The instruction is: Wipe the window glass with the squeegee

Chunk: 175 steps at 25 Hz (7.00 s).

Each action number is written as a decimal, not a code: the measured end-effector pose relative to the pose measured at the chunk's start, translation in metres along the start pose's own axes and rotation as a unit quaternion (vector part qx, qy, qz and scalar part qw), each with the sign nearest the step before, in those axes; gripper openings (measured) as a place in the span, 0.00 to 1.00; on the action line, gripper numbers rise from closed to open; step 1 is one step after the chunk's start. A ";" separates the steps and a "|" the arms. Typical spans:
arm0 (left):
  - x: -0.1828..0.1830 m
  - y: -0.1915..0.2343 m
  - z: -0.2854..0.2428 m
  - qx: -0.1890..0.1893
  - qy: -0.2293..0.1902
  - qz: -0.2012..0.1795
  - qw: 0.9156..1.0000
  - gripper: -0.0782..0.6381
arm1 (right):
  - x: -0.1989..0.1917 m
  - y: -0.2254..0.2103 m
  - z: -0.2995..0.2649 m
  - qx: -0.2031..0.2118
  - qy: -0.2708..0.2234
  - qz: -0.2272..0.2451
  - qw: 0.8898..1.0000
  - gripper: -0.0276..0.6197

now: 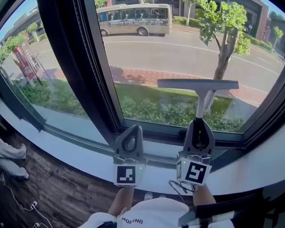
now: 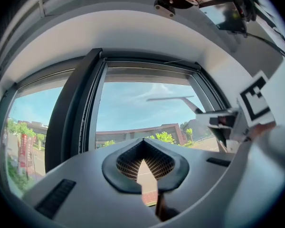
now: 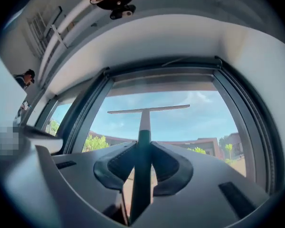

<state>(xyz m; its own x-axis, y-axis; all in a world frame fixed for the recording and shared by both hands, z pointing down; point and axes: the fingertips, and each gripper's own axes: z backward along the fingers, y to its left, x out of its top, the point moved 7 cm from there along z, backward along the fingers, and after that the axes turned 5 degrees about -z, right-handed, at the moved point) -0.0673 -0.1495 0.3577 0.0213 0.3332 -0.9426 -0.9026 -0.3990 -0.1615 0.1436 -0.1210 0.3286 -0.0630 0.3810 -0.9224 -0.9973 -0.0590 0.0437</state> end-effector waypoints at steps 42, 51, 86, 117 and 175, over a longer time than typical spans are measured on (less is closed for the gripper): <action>0.026 0.072 0.027 0.069 -0.016 -0.034 0.997 0.10 | 0.151 0.139 -0.226 -0.003 -0.137 -0.001 0.991 0.19; 0.025 0.076 0.031 0.074 -0.013 -0.038 0.996 0.10 | 0.130 0.145 -0.220 -0.008 -0.125 -0.005 0.992 0.19; 0.027 0.080 0.046 0.087 -0.002 -0.043 0.995 0.10 | 0.046 0.161 -0.168 -0.005 -0.057 -0.019 0.998 0.19; 0.023 0.078 0.058 0.096 0.001 -0.029 0.995 0.10 | -0.008 0.166 -0.129 -0.004 0.021 -0.018 1.000 0.19; 0.017 0.093 0.060 0.091 0.019 -0.029 0.995 0.10 | -0.111 0.180 -0.061 -0.013 0.187 -0.078 0.979 0.19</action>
<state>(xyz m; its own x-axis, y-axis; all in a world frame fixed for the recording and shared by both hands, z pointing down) -0.1770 -0.1299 0.3443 0.0882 0.3164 -0.9445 -0.9623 -0.2178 -0.1628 -0.0268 -0.2305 0.4154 0.1127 0.0236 -0.9933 -0.9922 -0.0517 -0.1138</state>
